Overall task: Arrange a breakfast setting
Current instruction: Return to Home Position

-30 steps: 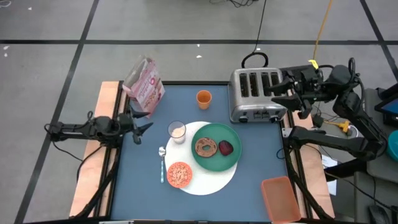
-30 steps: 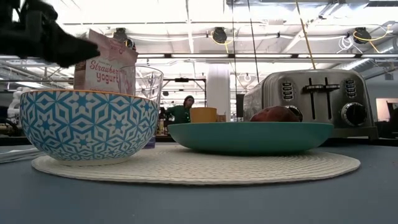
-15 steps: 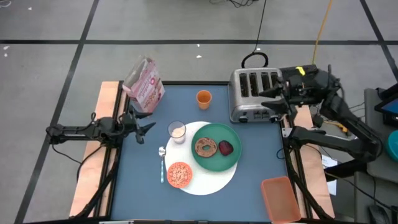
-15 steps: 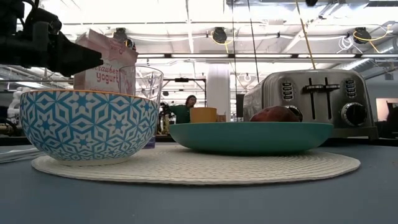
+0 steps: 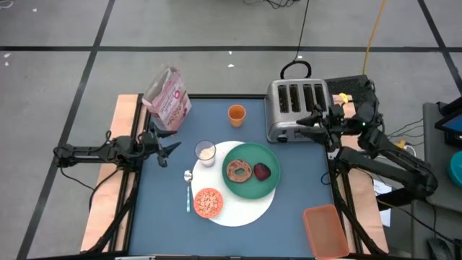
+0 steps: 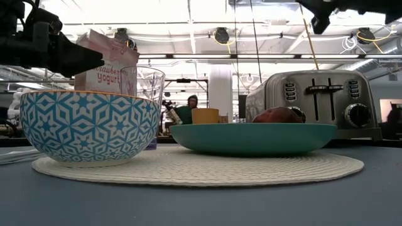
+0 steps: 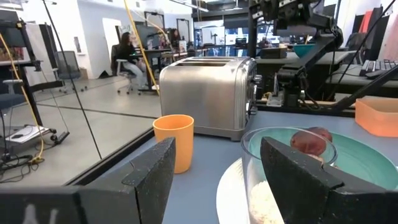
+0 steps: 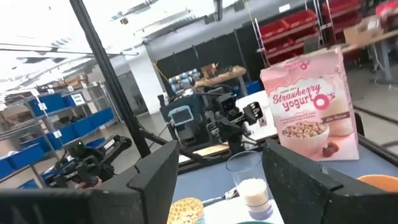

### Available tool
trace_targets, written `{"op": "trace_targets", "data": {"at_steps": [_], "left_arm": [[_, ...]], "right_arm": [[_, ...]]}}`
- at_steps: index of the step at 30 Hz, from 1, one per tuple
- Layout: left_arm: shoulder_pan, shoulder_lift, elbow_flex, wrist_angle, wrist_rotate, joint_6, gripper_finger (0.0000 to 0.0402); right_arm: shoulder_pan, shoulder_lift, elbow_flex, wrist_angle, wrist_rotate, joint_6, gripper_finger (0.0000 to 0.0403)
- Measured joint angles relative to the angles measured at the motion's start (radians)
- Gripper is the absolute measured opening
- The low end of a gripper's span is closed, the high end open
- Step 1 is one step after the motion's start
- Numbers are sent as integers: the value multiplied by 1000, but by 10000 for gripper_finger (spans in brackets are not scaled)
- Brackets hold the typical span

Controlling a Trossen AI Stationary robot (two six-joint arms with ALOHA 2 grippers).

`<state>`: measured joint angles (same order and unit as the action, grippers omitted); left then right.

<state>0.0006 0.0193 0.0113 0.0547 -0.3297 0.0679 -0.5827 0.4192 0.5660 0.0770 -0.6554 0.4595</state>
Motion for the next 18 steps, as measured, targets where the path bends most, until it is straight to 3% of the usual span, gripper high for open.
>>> {"op": "trace_targets", "data": {"at_steps": [3,9,18], "left_arm": [[0,0,0,0,0,-1,241],[0,0,0,0,0,-1,241],[0,0,0,-1,0,-1,241]], "right_arm": [[0,-40,-71,60,15,-6,222],[0,-108,-221,133,160,-51,222],[34,-210,-461,405,158,11,222]]}}
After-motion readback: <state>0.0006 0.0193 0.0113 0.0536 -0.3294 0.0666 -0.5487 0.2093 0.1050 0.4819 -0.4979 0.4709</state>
